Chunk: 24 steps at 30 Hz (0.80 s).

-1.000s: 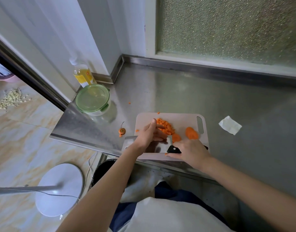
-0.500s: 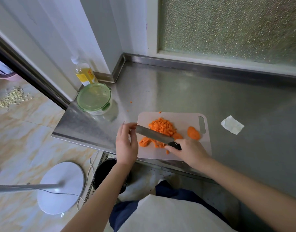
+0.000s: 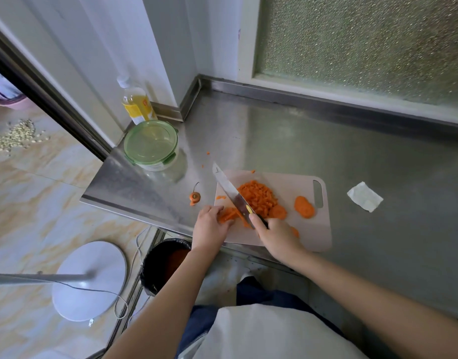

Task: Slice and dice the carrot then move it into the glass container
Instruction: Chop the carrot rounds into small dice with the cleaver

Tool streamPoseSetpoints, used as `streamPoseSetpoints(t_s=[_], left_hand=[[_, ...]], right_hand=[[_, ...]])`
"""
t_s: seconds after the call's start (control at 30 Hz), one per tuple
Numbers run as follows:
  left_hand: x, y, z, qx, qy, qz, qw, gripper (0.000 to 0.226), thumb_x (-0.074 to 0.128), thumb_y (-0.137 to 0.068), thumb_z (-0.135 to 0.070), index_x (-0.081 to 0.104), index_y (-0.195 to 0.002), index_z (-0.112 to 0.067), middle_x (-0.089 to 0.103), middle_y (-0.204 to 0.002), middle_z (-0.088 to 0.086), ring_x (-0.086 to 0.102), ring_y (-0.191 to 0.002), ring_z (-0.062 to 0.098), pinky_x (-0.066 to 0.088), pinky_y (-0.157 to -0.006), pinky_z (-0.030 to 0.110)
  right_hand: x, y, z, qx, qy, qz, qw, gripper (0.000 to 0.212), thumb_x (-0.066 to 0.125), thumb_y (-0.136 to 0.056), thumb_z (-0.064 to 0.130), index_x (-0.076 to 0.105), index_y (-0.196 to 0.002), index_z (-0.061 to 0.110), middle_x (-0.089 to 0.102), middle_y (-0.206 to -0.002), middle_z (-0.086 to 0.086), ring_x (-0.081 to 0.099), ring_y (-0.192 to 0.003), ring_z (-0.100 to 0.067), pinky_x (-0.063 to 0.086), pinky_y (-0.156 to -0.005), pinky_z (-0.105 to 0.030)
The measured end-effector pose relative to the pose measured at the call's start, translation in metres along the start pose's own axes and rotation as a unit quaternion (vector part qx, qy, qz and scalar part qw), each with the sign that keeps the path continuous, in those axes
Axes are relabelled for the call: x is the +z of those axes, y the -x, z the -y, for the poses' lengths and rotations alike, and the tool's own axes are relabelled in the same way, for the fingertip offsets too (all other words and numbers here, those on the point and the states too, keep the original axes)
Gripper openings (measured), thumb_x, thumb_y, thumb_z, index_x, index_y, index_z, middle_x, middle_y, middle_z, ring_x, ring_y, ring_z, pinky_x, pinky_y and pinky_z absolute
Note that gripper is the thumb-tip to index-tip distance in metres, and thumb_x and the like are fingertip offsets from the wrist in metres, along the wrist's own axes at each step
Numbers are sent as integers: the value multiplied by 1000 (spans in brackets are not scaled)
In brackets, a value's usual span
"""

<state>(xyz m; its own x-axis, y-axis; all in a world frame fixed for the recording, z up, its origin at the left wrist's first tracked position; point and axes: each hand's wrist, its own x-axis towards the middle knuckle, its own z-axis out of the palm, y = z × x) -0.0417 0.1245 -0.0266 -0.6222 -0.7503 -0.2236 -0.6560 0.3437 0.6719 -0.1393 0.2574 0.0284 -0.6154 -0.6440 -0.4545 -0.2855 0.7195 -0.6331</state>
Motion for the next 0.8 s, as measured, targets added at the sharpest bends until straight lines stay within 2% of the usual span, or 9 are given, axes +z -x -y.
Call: streamPoseSetpoints(t_s=[0.1, 0.17, 0.27, 0.33, 0.43, 0.57, 0.67, 0.8], left_hand=[[4, 1, -8, -7, -69, -7, 998, 53, 69, -78, -46, 56, -120, -17, 51, -113, 3, 46, -111, 21, 40, -91, 32], [7, 0, -16, -23, -112, -7, 993, 56, 62, -80, -56, 51, -120, -18, 47, -116, 3, 42, -113, 22, 36, -93, 33], [13, -4, -23, -49, -153, -2, 987, 58, 55, -82, -59, 46, -120, -16, 45, -119, 6, 41, -113, 25, 34, -93, 35], [16, -6, -25, -55, -175, 3, 983, 61, 55, -81, -59, 44, -121, -14, 43, -121, 7, 40, -114, 27, 34, -94, 36], [18, -8, -26, -58, -166, 14, 984, 59, 58, -81, -52, 42, -123, -13, 42, -121, 8, 39, -114, 28, 34, -95, 37], [14, -10, -22, -52, -104, 36, 993, 46, 59, -81, -23, 43, -123, -11, 42, -120, 9, 38, -113, 27, 35, -96, 34], [11, -10, -16, -15, -85, 50, 995, 45, 54, -82, -9, 45, -126, -9, 43, -124, 10, 37, -114, 27, 33, -98, 32], [7, -7, -4, 49, -97, 33, 993, 49, 56, -84, -12, 47, -132, -11, 48, -129, 6, 39, -117, 25, 30, -101, 30]], right_hand=[[3, 0, 0, 7, -15, -19, 1000, 57, 35, -99, 47, 46, -55, 12, 47, -53, 0, 45, -51, -9, 34, -47, -15], [2, 0, 1, 9, -26, -29, 999, 57, 35, -99, 47, 48, -56, 12, 50, -54, 0, 48, -53, -10, 35, -47, -13], [0, -3, -2, 1, -65, -39, 997, 60, 36, -97, 49, 57, -65, 3, 59, -62, -11, 58, -63, -23, 47, -64, -33], [0, -6, -5, -7, -77, -48, 996, 62, 38, -96, 50, 60, -70, -2, 63, -68, -18, 60, -67, -28, 49, -70, -40], [0, -8, -9, -8, -75, -58, 995, 62, 39, -96, 50, 61, -72, -3, 65, -70, -19, 62, -70, -30, 50, -72, -42], [-1, -9, -11, 4, -71, -46, 996, 65, 37, -95, 53, 62, -77, -4, 64, -70, -20, 62, -68, -32, 50, -69, -43], [-2, -9, -10, 10, -67, -39, 997, 67, 38, -94, 55, 61, -76, -5, 62, -68, -21, 60, -67, -35, 51, -67, -44], [-2, -8, -6, 10, -67, -27, 997, 66, 39, -94, 54, 59, -71, -4, 63, -68, -21, 61, -68, -34, 50, -69, -42]])
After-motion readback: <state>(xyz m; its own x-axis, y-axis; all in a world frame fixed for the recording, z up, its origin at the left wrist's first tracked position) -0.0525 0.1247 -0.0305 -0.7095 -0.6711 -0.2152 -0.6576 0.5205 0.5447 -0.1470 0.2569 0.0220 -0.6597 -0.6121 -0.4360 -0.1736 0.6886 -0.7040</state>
